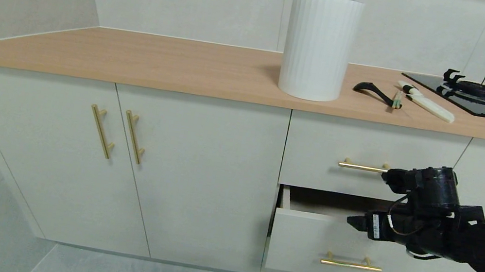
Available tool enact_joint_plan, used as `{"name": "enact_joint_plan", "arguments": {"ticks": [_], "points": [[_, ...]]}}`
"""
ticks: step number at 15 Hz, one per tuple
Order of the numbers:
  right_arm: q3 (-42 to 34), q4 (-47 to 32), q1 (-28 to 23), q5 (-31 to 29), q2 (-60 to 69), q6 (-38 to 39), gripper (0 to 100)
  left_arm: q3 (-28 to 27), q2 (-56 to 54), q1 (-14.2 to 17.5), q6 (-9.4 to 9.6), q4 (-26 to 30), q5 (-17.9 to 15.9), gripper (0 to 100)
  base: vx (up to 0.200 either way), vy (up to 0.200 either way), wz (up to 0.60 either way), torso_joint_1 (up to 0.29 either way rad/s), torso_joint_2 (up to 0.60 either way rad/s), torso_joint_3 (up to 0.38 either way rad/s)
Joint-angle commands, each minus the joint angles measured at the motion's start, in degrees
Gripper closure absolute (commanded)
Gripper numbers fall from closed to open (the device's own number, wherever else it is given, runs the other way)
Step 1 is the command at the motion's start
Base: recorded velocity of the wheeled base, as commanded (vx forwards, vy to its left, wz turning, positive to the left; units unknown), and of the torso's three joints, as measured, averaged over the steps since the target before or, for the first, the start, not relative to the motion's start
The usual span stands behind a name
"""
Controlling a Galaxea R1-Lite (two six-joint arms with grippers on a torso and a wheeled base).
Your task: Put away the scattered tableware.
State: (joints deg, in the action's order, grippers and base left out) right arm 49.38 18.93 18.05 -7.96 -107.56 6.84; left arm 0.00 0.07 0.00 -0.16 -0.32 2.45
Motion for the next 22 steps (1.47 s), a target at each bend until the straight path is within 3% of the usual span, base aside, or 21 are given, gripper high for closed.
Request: {"name": "enact_joint_plan", "arguments": {"ticks": [1,4,9,22], "points": [[-0.2,3.3,0.1,-1.4,-3.0,0.0,0,0.0,0.0,0.0,-0.02,0.0,0.0,0,0.0,0.0,0.0,0.0,0.0,0.0],[-0.6,12.6,0.1,-4.9,-9.8,0.1,0,0.0,0.0,0.0,-0.02,0.0,0.0,0,0.0,0.0,0.0,0.0,0.0,0.0],[-0.3,18.7,-0.2,-5.2,-13.7,0.5,0,0.0,0.0,0.0,-0.02,0.0,0.0,0,0.0,0.0,0.0,0.0,0.0,0.0],[-1.7,16.1,-0.3,-5.0,-11.0,0.3,0,0.0,0.0,0.0,-0.02,0.0,0.0,0,0.0,0.0,0.0,0.0,0.0,0.0]]}}
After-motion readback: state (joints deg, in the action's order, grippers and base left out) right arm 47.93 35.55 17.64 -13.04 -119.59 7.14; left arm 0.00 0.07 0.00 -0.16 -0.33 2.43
